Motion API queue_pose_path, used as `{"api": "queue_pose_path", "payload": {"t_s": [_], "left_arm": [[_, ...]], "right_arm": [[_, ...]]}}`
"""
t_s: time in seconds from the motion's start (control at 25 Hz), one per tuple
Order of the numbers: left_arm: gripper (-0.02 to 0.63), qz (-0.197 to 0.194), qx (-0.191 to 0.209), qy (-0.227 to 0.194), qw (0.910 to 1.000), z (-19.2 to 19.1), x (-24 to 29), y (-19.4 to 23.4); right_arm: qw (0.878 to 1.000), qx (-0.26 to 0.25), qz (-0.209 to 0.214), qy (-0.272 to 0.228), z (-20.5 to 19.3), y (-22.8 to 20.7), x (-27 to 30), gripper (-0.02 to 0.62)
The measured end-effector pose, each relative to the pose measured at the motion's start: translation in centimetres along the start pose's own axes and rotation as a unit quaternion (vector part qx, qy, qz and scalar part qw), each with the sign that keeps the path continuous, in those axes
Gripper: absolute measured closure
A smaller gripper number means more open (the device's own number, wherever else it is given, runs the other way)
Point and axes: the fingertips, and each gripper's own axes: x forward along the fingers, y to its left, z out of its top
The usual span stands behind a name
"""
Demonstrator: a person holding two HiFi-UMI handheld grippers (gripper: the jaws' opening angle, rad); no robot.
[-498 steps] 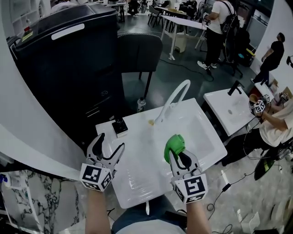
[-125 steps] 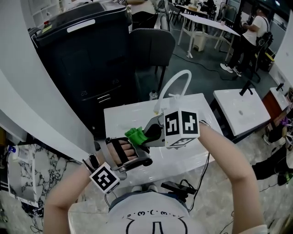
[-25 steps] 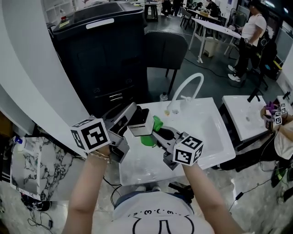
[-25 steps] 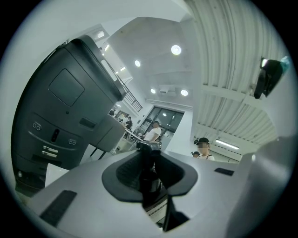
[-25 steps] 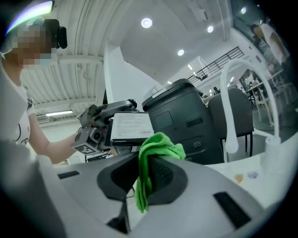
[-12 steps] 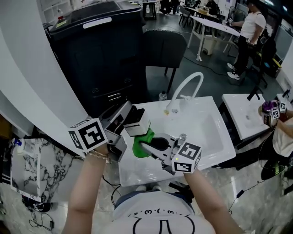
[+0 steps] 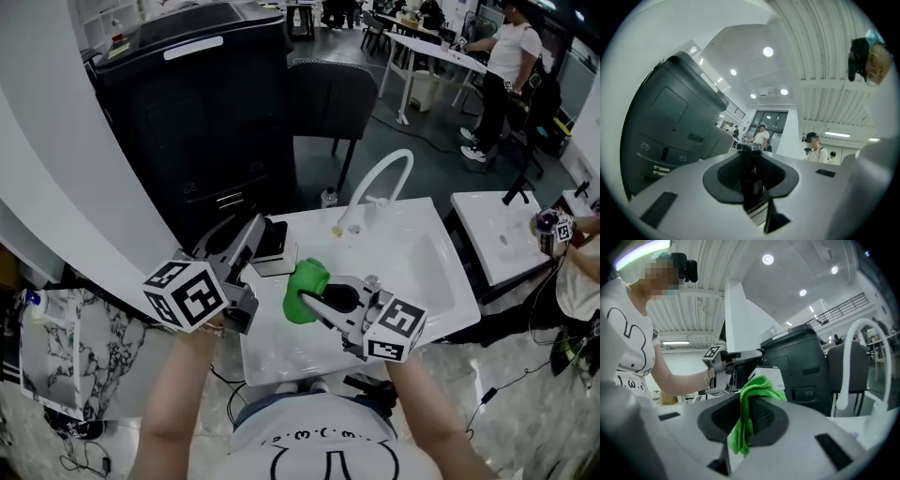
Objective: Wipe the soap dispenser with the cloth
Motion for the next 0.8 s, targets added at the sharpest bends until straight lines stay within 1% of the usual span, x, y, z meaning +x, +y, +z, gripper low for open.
{"api": "queue_pose_path", "payload": {"t_s": [0.12, 0.2, 0.24, 0.32, 0.36, 0.4, 0.44, 0.52, 0.56, 0.6, 0.72, 0.8], "left_arm": [[0.515, 0.016, 0.073, 0.006, 0.9972, -0.4, -0.1, 0.0], [0.517, 0.030, 0.136, 0.010, 0.9902, -0.9, -0.2, 0.0], [0.517, 0.040, 0.173, 0.012, 0.9840, -1.3, -0.3, -0.1], [0.517, 0.060, 0.249, 0.023, 0.9663, -2.5, -0.4, -0.3], [0.517, 0.067, 0.277, 0.031, 0.9580, -3.2, -0.3, -0.4], [0.517, 0.069, 0.293, 0.039, 0.9528, -3.8, -0.3, -0.5], [0.517, 0.067, 0.297, 0.048, 0.9512, -4.5, -0.2, -0.6], [0.517, 0.054, 0.293, 0.068, 0.9523, -5.8, 0.0, -0.7], [0.517, 0.045, 0.296, 0.080, 0.9509, -6.6, 0.0, -0.8], [0.517, 0.035, 0.305, 0.093, 0.9472, -7.6, 0.1, -1.1], [0.515, 0.011, 0.339, 0.129, 0.9317, -10.3, 0.3, -2.0], [0.515, 0.003, 0.350, 0.147, 0.9253, -11.8, 0.3, -2.3]], "right_arm": [[0.999, 0.002, -0.041, -0.034, 1.7, -1.4, -1.3, 0.545], [0.995, 0.006, -0.075, -0.067, 3.2, -2.6, -2.2, 0.545], [0.992, 0.009, -0.093, -0.082, 3.9, -3.3, -2.6, 0.545], [0.986, 0.019, -0.125, -0.107, 4.8, -4.6, -3.2, 0.545], [0.984, 0.024, -0.136, -0.114, 5.0, -5.1, -3.5, 0.545], [0.982, 0.031, -0.143, -0.118, 5.0, -5.5, -3.6, 0.545], [0.981, 0.036, -0.147, -0.120, 5.0, -5.8, -3.7, 0.545], [0.980, 0.046, -0.149, -0.124, 5.1, -6.0, -3.5, 0.545], [0.979, 0.050, -0.147, -0.129, 5.3, -6.0, -3.3, 0.545], [0.979, 0.053, -0.142, -0.134, 5.5, -5.9, -3.0, 0.545], [0.980, 0.055, -0.116, -0.152, 6.6, -5.0, -1.6, 0.545], [0.983, 0.053, -0.088, -0.151, 6.9, -4.0, -0.6, 0.545]]}}
